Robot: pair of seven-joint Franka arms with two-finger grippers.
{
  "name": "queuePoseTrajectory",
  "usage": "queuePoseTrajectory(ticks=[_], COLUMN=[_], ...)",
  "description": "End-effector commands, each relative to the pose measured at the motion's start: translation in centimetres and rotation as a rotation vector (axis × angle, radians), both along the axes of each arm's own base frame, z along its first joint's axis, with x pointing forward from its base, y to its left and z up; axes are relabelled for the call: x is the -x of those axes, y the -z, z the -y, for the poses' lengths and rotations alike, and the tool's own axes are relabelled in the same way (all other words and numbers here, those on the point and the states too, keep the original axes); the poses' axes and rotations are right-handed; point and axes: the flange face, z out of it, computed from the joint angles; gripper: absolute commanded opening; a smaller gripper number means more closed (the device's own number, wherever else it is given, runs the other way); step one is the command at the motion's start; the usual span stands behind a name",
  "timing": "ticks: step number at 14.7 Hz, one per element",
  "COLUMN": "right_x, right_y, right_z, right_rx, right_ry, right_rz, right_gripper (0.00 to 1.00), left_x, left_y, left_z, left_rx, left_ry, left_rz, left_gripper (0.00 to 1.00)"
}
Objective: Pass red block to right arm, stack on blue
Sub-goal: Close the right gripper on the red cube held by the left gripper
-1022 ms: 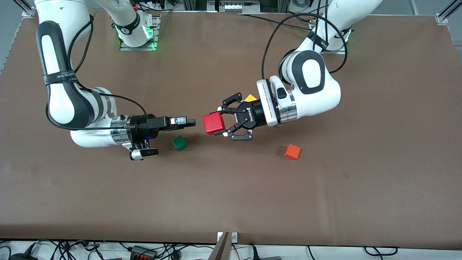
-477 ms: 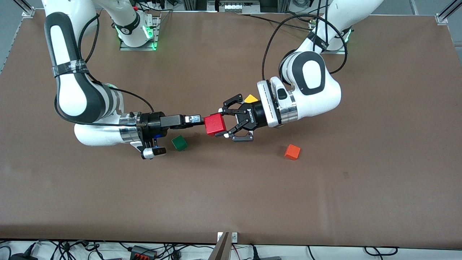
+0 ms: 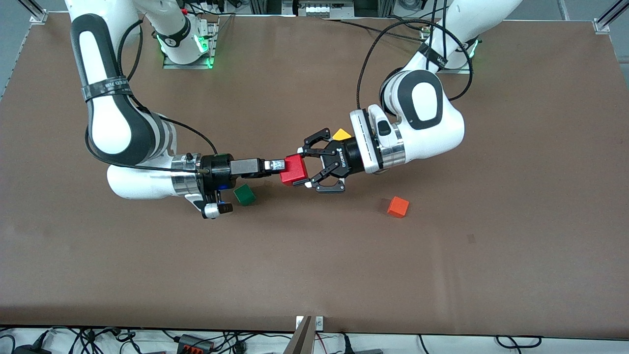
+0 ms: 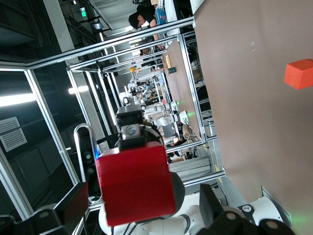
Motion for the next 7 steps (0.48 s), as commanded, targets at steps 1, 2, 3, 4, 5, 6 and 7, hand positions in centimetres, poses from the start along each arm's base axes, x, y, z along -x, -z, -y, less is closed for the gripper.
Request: queuePoseTrajectory(ticks=[1,2,3,4,5,6,7], right_x=[-0.62,-0.62,-0.60,-0.73,-0.97,-1.02,-1.15], right_y=[0.31,0.34,0.47,0.67,0.27,0.39,0.49], right_z=[-0.88,-0.98,-1.16,-1.33,-1.34,-1.53,-1.56], right_rx=[0.009,0.008,0.006,0.002,-0.012,-0.027,-0.044], right_ry=[-0.003,-0.003,-0.003,-0.004,0.003,0.010,0.019], right_rz=[0.005,0.004,0.002,0.001,0.004,-0.004,-0.013], right_gripper=[1.00,1.00,1.00,1.00,1.00,1.00,1.00], left_x=[0.11,0.06,0.11,0.10,0.14,0.08,0.08], left_y=[0.01,-0.10,0.01,-0.17,-0.20,-0.20,-0.20], left_z=[0.25,0.15,0.25,0.24,0.24,0.15,0.15], left_rx=[0.006,0.007,0.006,0.008,0.007,0.007,0.007], left_ry=[-0.027,-0.028,-0.027,-0.027,-0.027,-0.028,-0.028], left_rz=[0.030,0.030,0.029,0.031,0.032,0.032,0.032], left_gripper=[0.18,0.19,0.18,0.18,0.19,0.18,0.18])
